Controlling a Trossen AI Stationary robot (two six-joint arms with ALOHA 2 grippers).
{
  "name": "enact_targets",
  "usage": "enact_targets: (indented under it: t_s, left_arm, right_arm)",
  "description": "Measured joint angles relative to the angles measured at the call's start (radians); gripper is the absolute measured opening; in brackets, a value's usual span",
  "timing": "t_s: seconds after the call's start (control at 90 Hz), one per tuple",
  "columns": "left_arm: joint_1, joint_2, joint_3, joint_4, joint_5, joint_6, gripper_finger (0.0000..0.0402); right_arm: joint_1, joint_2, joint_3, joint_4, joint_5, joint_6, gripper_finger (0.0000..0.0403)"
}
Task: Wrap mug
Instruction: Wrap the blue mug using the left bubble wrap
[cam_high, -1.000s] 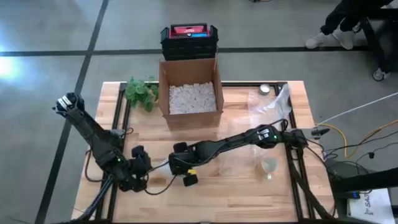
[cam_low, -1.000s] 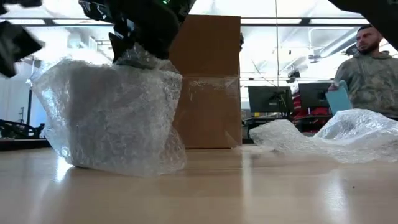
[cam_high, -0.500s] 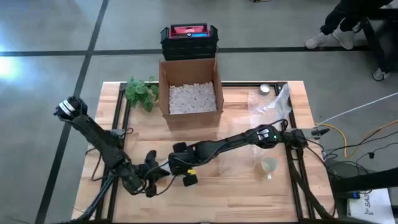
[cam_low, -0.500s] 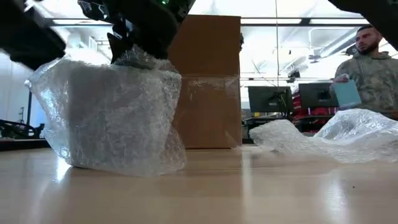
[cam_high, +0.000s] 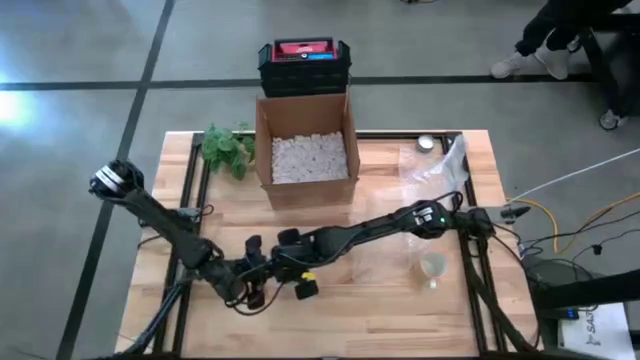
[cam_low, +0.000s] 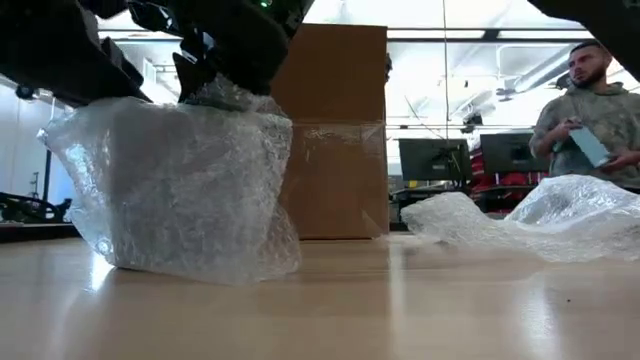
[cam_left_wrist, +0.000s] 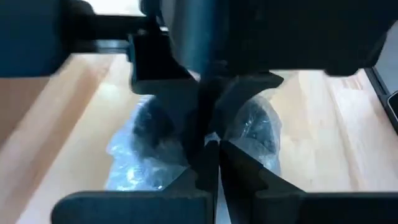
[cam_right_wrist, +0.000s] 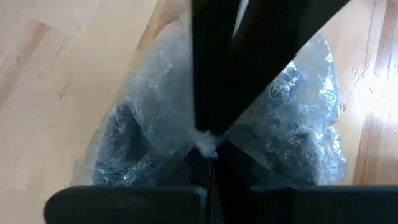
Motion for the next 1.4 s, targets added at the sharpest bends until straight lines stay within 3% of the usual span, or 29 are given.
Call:
enact_targets:
  t_s: [0.311, 0.922, 1.078, 1.256, 1.4]
  left_arm:
    - [0.001, 0.014, 0.006, 0.005, 0.004, 0.006, 0.0]
    - [0.005, -0.01, 0.041, -0.03, 0.011, 0.026, 0.0]
    - [-0.009, -0.063, 0.161, -0.281, 0.039, 0.001, 0.0]
    - [-0.078, -0.086, 0.305, -0.681, 0.058, -0.179, 0.0]
    - [-0.167, -0.083, 0.282, -0.755, 0.078, -0.337, 0.0]
  right_arm:
    - [0.002, -0.107, 0.001, -0.018, 0.01, -0.02, 0.0]
    - [0.003, -0.001, -0.017, 0.011, -0.02, 0.006, 0.0]
    - [0.003, -0.001, -0.017, 0.011, -0.019, 0.005, 0.0]
    - [0.003, -0.001, -0.017, 0.01, -0.019, 0.015, 0.0]
    - [0.003, 0.0, -0.017, 0.009, -0.02, 0.014, 0.0]
